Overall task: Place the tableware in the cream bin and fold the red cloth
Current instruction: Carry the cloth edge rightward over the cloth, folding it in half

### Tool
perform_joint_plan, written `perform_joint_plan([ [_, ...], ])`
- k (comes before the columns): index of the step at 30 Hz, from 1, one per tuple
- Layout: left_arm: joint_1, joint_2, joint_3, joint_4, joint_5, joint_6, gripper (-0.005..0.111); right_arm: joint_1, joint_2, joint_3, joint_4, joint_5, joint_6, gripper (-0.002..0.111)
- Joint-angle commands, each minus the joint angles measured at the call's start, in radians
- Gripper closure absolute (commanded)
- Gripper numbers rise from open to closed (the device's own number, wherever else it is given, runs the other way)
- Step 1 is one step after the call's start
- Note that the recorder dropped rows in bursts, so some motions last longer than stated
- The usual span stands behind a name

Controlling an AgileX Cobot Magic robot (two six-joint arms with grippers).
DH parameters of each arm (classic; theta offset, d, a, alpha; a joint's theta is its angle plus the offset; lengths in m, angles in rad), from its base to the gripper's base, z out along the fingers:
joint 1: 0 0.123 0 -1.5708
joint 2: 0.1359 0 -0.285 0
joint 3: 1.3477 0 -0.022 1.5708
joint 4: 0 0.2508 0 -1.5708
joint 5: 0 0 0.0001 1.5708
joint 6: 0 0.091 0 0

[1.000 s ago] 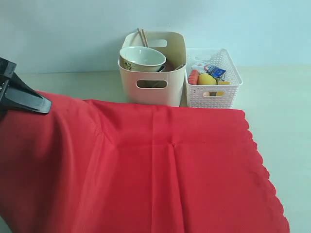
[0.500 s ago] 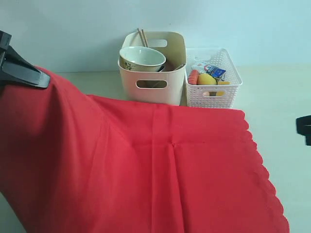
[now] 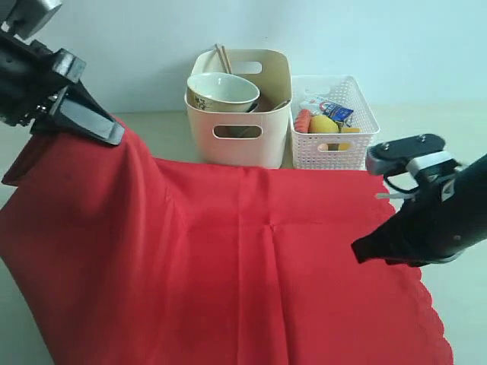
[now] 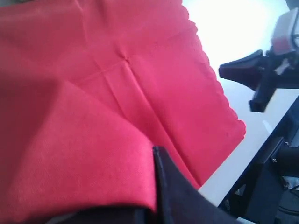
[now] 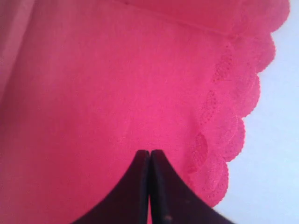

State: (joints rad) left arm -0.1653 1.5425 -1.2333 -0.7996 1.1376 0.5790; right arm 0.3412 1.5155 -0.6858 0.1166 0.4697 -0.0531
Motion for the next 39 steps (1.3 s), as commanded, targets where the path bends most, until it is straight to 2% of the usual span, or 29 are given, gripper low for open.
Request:
perform_joint_plan([
  [1, -0.078, 0.032, -0.063, -0.007, 0.005, -0.052, 0.107, 0.014, 0.129, -0.029, -0.111, -0.039, 0.117, 0.108],
  [2, -0.118, 0.056, -0.095, 0.026, 0.003, -0.093, 0.107, 0.014, 0.167, -0.031, -0.138, -0.053, 0.147, 0.108],
  [8, -0.239, 0.141, -0.188, 0.128, -0.015, -0.204, 0.107, 0.014, 0.241, -0.031, -0.143, -0.091, 0.187, 0.108],
  [17, -0.435, 0.338, -0.389, 0.140, -0.021, -0.304, 0.107, 0.014, 0.278, -0.031, -0.143, -0.092, 0.197, 0.108],
  [23, -0.572, 0.464, -0.429, 0.132, -0.153, -0.326, 0.107, 0.014, 0.278, -0.031, -0.141, -0.092, 0.197, 0.108],
  [29, -0.634, 0.530, -0.429, 0.097, -0.266, -0.326, 0.107, 0.014, 0.238, -0.031, -0.149, -0.057, 0.197, 0.108],
  [31, -0.638, 0.542, -0.429, 0.076, -0.308, -0.326, 0.106, 0.014, 0.176, -0.031, -0.222, -0.011, 0.254, 0.108],
  [33, -0.638, 0.546, -0.429, 0.051, -0.328, -0.326, 0.101, 0.014, 0.124, -0.043, -0.332, 0.046, 0.359, 0.108],
  [36, -0.638, 0.546, -0.429, 0.023, -0.345, -0.326, 0.088, 0.014, 0.045, -0.094, -0.522, 0.244, 0.513, 0.108],
  [39, -0.640, 0.546, -0.429, -0.024, -0.374, -0.326, 0.075, 0.014, -0.015, -0.161, -0.645, 0.442, 0.530, 0.108],
])
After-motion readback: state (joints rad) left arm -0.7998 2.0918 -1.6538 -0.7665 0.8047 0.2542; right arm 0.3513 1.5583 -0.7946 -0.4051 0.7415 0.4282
